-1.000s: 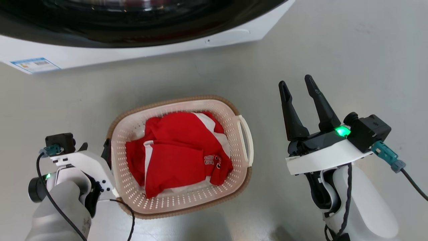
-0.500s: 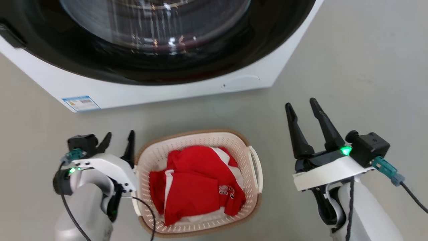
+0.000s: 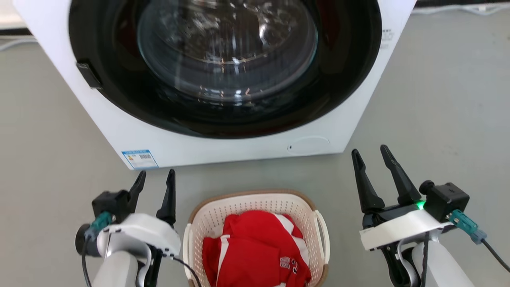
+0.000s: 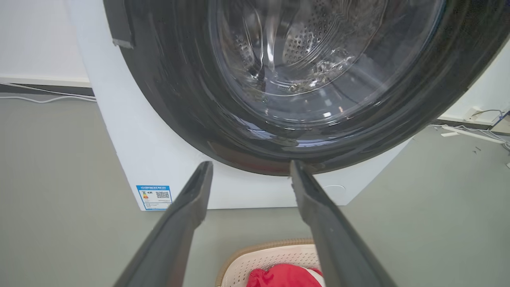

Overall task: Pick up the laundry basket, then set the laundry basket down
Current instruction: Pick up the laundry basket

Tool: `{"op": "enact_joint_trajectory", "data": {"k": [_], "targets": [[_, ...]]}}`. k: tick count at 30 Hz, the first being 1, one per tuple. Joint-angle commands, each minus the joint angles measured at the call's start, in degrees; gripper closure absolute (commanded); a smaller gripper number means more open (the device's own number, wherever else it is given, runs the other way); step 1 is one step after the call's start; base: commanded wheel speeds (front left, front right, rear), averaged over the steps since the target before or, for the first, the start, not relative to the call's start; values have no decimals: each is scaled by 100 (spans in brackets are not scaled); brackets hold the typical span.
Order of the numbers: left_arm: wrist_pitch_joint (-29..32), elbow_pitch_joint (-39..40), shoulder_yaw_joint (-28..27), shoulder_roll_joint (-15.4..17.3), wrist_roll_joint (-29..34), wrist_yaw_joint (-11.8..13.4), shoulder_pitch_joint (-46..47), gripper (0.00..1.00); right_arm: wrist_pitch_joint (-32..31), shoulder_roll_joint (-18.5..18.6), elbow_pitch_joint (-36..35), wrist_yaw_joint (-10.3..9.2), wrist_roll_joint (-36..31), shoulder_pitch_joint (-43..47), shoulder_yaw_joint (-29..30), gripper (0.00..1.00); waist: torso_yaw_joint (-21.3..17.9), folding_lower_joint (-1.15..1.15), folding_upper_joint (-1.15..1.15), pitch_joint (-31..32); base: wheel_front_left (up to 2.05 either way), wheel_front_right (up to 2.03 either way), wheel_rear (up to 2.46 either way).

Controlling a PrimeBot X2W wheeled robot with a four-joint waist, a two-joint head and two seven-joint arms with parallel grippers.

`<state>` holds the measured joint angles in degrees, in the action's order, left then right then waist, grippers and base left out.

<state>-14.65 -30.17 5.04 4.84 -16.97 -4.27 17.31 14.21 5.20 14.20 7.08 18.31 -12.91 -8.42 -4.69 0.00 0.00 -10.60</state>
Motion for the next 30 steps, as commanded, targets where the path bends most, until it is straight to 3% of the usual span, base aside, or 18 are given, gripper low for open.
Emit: {"op": "enact_joint_trajectory", "data": {"k": [1,15,30], "targets": [[-34,298,-223,41,69,54,-95,0,79,30,-106,41,-54,16,-71,0,81,0,0,209,0,0,0],[-35,1788,-361,-145,480,207,-1297,0,79,42,-133,41,-161,451,169,0,189,0,0,921,0,0,0],[-35,2116,-387,-191,419,352,-1640,0,79,105,-103,41,-197,520,166,0,187,0,0,993,0,0,0]]}}
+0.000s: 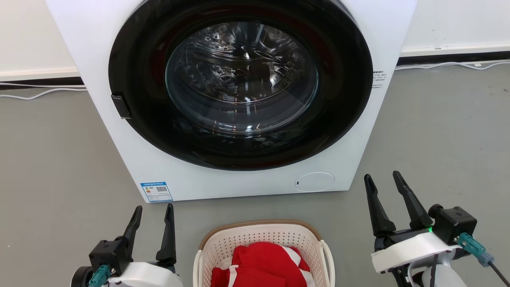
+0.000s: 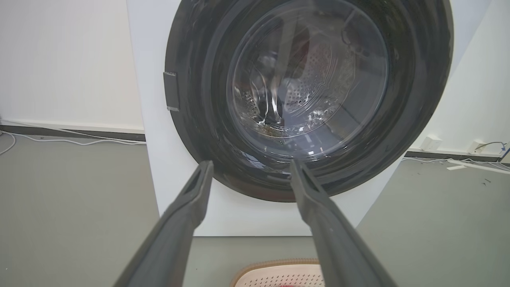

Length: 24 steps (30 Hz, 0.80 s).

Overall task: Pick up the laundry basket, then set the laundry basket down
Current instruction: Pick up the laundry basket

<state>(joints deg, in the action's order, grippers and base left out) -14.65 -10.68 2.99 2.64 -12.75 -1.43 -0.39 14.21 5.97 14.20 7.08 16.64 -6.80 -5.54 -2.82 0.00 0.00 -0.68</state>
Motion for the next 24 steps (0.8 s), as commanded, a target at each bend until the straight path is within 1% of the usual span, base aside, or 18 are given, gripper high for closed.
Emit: {"op": "enact_joint_trajectory", "data": {"k": [1,24], "targets": [[-35,165,-181,28,-7,69,135,0,79,26,-103,41,-28,-91,-126,0,-7,0,0,-6,0,0,0],[-35,48,-283,24,-35,2,262,0,79,31,-119,41,-49,-137,-140,0,-103,0,0,-97,0,0,0]]}}
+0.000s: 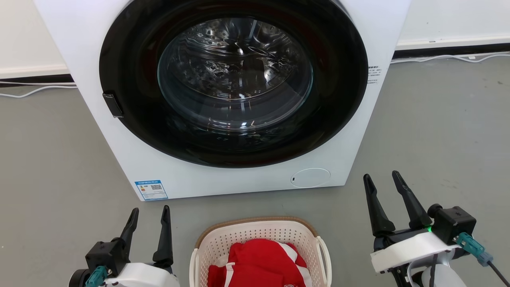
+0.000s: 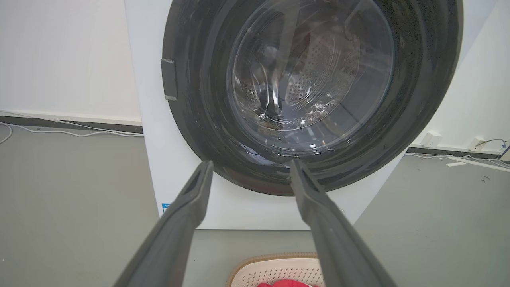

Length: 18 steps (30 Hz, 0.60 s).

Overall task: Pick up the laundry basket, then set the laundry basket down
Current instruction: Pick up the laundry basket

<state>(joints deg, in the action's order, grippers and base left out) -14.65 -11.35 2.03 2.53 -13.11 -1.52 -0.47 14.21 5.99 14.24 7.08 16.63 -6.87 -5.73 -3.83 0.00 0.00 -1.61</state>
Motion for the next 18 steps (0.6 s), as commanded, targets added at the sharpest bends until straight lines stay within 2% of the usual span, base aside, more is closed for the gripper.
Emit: {"op": "enact_joint_trajectory", "data": {"k": [1,18], "targets": [[-35,111,-190,35,-3,9,271,0,79,31,-122,41,-47,-132,-125,0,-6,0,0,-7,0,0,0],[-35,-33,-257,35,-9,-82,370,0,79,51,-109,41,-34,-166,-166,0,-78,0,0,-105,0,0,0]]}}
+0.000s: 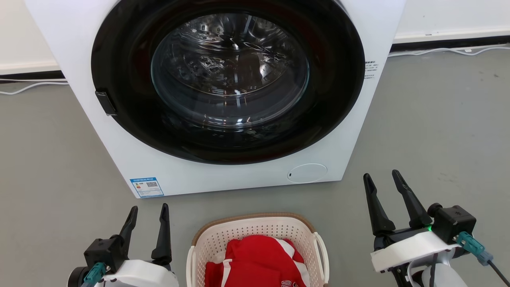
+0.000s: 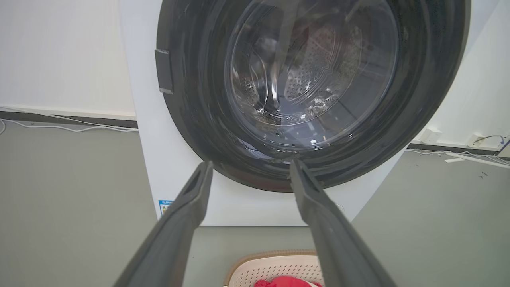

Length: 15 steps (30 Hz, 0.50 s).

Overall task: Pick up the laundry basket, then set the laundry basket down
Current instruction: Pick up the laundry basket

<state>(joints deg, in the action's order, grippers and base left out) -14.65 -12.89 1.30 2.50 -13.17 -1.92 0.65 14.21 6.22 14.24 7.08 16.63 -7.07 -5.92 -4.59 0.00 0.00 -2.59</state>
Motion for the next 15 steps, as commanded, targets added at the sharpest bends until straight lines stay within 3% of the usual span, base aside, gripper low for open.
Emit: {"op": "enact_joint_trajectory", "data": {"k": [1,15], "targets": [[-35,106,-189,38,-1,-51,269,0,79,27,-108,41,-31,-147,-150,0,-7,0,0,-22,0,0,0],[-35,-128,-267,38,9,-204,594,0,79,-2,-87,41,21,-304,-86,0,-24,0,0,-535,0,0,0]]}}
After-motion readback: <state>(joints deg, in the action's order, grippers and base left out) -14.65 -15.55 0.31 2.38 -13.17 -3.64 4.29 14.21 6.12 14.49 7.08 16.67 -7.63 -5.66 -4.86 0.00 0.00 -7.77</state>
